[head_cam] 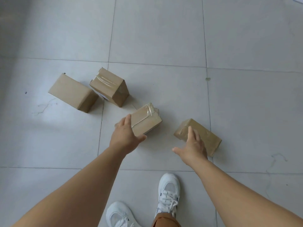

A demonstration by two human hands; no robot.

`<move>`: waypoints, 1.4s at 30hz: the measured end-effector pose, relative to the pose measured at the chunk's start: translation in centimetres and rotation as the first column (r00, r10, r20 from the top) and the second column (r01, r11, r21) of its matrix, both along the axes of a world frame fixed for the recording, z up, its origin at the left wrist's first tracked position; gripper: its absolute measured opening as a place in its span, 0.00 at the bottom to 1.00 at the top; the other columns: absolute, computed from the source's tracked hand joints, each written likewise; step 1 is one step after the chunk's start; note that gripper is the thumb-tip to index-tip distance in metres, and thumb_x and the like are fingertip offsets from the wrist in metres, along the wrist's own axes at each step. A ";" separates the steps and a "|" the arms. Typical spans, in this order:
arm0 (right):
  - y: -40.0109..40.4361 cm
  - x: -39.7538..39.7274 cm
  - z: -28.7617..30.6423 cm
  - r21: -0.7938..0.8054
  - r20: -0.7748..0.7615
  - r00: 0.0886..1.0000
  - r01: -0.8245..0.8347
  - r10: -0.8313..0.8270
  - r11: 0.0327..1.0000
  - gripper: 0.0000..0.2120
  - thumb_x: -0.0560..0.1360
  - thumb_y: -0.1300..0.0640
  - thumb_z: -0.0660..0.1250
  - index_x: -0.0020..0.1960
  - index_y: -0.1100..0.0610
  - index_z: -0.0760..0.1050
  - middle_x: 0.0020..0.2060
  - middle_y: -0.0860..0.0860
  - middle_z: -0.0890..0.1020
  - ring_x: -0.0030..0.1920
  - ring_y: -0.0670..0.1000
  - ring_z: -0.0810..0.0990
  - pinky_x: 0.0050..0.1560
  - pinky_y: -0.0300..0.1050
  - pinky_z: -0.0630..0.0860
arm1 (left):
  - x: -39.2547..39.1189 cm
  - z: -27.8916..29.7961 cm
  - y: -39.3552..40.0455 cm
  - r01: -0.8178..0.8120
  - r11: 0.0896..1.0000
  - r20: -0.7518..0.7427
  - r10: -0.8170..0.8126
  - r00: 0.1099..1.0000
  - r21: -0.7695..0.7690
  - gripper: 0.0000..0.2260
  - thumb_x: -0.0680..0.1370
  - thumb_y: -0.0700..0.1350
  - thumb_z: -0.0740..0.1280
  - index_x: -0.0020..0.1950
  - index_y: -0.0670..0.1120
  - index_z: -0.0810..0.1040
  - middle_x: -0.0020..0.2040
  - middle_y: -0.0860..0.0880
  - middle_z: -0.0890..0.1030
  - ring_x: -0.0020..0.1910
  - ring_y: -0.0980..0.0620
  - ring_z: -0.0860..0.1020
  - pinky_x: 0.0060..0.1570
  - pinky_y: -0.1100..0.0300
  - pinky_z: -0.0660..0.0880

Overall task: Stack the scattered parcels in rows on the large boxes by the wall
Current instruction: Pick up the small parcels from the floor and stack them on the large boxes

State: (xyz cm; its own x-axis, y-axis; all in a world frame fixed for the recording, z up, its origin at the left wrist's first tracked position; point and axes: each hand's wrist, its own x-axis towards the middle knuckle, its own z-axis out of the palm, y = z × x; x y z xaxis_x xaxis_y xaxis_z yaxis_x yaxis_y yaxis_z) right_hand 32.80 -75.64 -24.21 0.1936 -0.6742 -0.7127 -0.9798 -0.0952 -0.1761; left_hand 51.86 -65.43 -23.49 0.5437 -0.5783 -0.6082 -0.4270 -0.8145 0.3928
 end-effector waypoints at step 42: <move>1.2 8.1 14.6 -0.229 0.078 0.974 -0.188 0.211 0.955 0.50 0.65 0.40 0.71 0.72 0.32 0.37 0.69 0.51 0.53 0.64 0.56 0.58 0.60 0.56 0.68 | 4.8 13.8 6.2 -0.316 0.946 0.246 0.289 0.925 0.079 0.55 0.62 0.61 0.73 0.74 0.63 0.33 0.72 0.48 0.54 0.67 0.44 0.60 0.59 0.42 0.66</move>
